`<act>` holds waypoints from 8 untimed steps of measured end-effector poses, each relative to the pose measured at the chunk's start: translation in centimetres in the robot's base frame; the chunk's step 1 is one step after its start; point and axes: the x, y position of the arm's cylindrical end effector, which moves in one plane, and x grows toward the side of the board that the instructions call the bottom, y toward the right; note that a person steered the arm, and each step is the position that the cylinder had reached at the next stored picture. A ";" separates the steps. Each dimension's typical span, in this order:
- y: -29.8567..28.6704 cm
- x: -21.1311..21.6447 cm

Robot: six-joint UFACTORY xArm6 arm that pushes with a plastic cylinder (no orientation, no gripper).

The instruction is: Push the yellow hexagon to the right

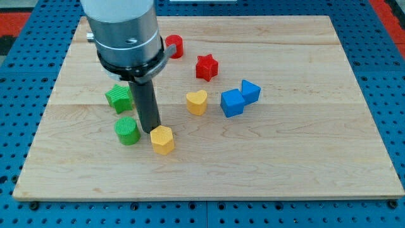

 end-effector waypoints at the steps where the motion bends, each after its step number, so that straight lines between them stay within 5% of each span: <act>1: 3.9 -0.5; 2: 6.9 -2.1; 3: 10.5 1.9; 5: 0.6 7.1; 8: -13.0 4.0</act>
